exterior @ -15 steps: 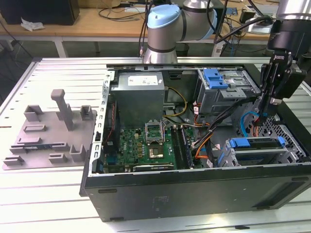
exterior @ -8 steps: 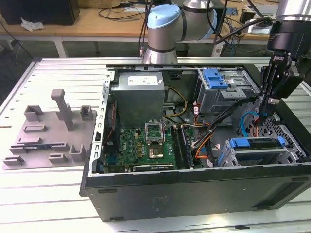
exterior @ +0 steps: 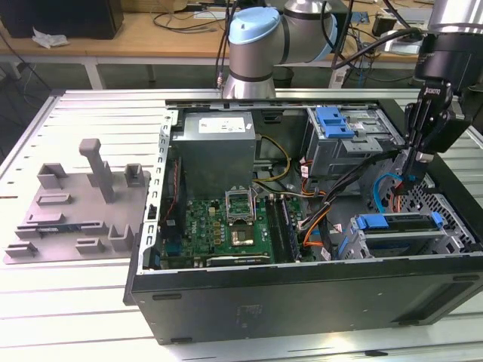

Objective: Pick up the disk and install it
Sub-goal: 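Insert the first disk wire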

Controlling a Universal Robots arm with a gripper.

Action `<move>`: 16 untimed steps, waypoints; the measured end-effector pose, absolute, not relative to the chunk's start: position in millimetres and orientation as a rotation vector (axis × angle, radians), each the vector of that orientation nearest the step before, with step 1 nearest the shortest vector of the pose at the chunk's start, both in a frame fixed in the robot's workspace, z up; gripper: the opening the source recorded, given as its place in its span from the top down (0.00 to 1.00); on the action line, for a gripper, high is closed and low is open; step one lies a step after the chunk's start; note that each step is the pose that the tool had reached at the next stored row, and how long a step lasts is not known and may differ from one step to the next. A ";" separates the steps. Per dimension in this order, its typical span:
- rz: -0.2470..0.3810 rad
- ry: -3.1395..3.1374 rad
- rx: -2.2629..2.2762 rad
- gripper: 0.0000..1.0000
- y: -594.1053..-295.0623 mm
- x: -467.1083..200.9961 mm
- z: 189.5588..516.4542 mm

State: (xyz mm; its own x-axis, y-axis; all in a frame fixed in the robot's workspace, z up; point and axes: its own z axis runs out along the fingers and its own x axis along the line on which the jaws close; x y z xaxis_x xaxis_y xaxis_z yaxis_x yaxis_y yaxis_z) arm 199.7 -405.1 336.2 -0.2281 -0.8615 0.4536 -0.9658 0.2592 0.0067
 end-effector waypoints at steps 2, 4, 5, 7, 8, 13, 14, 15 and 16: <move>0.392 -2.171 1.668 0.83 -405.3 199.0 336.5; 0.391 -2.174 1.670 0.83 -406.1 196.7 339.9; 0.389 -2.175 1.671 0.83 -406.3 196.3 341.9; 0.381 -2.182 1.676 0.83 -407.8 196.1 345.4; 0.373 -2.188 1.681 0.83 -409.7 195.9 346.7; 0.361 -2.203 1.692 0.83 -420.5 195.2 347.1; 0.359 -2.205 1.694 0.83 -422.2 195.0 347.0; 0.357 -2.209 1.697 0.83 -424.5 194.5 347.1; 0.355 -2.212 1.699 0.83 -426.0 194.2 347.1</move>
State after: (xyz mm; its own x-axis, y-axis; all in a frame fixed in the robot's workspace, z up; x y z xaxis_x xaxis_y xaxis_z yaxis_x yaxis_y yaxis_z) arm 194.2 -426.0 347.1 -0.2356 -0.8841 0.4035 -0.9660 0.2587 0.0029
